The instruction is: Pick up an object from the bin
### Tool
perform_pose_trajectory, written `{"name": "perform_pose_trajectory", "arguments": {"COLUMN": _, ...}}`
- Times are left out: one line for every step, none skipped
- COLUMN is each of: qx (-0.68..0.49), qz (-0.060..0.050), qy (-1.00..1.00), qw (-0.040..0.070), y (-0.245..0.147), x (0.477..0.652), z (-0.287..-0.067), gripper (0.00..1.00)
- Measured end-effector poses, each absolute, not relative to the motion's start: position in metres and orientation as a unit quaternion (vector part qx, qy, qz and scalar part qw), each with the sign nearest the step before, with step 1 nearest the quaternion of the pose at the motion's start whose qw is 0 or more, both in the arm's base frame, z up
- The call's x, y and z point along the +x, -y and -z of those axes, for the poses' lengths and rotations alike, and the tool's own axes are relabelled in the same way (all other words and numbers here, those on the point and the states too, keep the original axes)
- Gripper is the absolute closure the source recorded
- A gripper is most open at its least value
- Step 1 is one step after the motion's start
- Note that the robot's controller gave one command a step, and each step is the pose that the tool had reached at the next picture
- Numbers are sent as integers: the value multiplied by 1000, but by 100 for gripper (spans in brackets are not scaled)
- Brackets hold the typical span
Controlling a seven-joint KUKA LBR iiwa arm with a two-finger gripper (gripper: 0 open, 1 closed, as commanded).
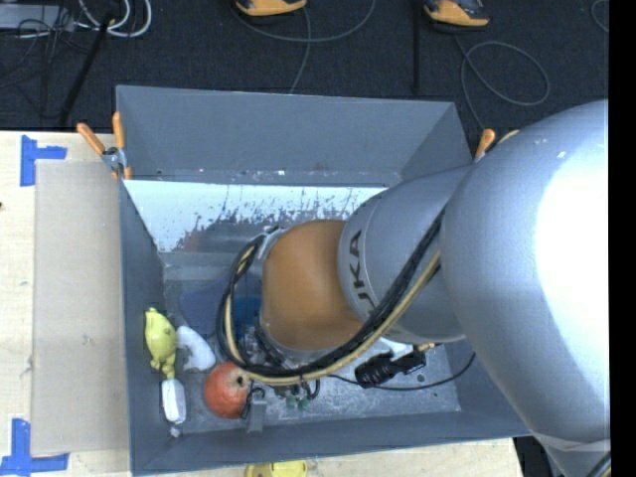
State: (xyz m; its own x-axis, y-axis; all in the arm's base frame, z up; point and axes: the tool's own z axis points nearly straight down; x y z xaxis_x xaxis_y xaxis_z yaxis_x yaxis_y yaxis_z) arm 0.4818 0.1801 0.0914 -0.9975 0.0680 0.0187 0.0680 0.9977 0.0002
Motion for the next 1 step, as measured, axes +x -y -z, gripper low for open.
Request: {"name": "perform_pose_trajectory", "arguments": {"qx": -33, "qz": 0, "qy": 999, "qw": 5, "y": -178, "x": 484, "z": -100, "gripper": 100}}
